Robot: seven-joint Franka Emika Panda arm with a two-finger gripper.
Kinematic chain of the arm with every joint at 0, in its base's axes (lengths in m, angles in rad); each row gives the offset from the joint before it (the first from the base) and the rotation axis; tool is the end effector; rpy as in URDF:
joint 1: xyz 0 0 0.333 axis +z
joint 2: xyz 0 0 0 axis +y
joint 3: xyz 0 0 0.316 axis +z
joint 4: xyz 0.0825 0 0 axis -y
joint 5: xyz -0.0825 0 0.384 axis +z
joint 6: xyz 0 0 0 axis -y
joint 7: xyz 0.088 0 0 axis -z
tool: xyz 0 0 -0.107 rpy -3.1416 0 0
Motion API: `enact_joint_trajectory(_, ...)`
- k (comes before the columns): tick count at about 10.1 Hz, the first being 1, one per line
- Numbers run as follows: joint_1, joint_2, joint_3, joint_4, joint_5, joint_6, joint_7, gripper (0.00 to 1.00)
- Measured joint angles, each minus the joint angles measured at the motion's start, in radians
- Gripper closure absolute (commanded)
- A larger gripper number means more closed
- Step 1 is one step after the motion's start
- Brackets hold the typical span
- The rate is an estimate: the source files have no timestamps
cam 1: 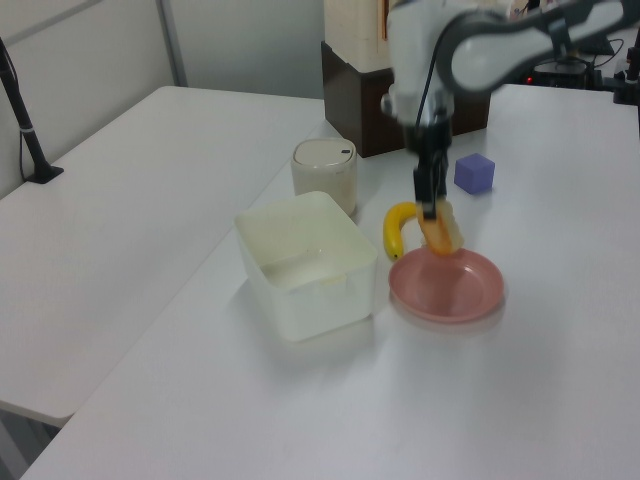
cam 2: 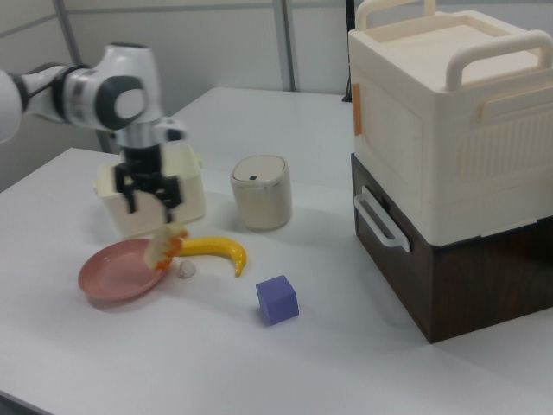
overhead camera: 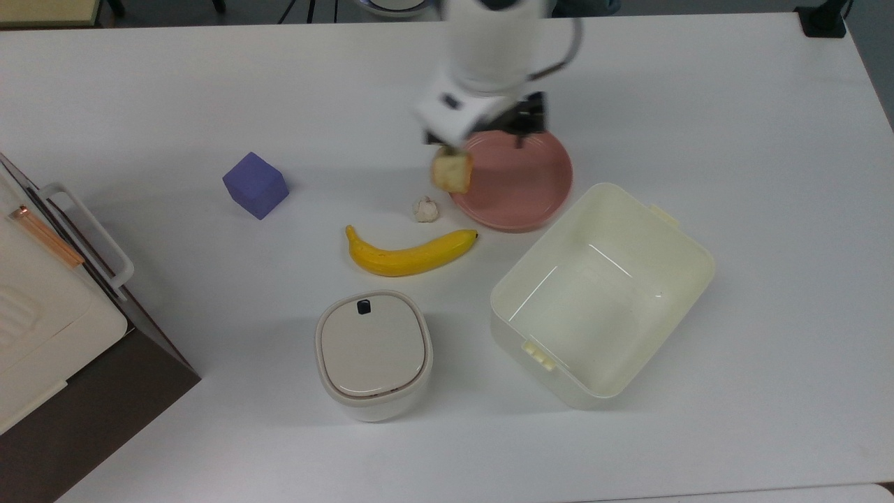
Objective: Put the bread on the table
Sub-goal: 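Lift the bread and carry it beside the purple cube, then release the bread onto the table and raise the gripper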
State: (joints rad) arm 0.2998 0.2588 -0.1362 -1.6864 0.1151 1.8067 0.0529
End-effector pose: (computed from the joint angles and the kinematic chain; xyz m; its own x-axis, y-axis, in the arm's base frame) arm 0.6096 0.1168 0.4371 0.9868 0.0820 -0.1398 0.0735 -0.9952 -0.0651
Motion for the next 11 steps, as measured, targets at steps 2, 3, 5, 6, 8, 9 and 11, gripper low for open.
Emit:
enact_joint_trajectory(2,-0.174,-0.042,-0.004,0.000,-0.019,-0.018,-0.156,0.00)
enact_joint_trajectory(3,-0.259,-0.060,-0.004,0.000,-0.019,-0.027,-0.230,0.00)
enact_joint_trajectory(5,-0.296,-0.069,0.006,-0.005,-0.040,-0.058,-0.270,0.00)
enact_joint_trajectory(6,-0.260,-0.064,0.023,-0.011,-0.062,-0.103,-0.268,0.00)
enact_joint_trajectory(8,-0.157,-0.055,0.033,-0.036,-0.073,-0.131,-0.260,0.00)
enact_joint_trajectory(9,-0.112,-0.049,0.034,-0.048,-0.078,-0.131,-0.255,0.00)
enact_joint_trajectory(11,-0.061,-0.021,0.034,-0.058,-0.079,-0.131,-0.255,0.00)
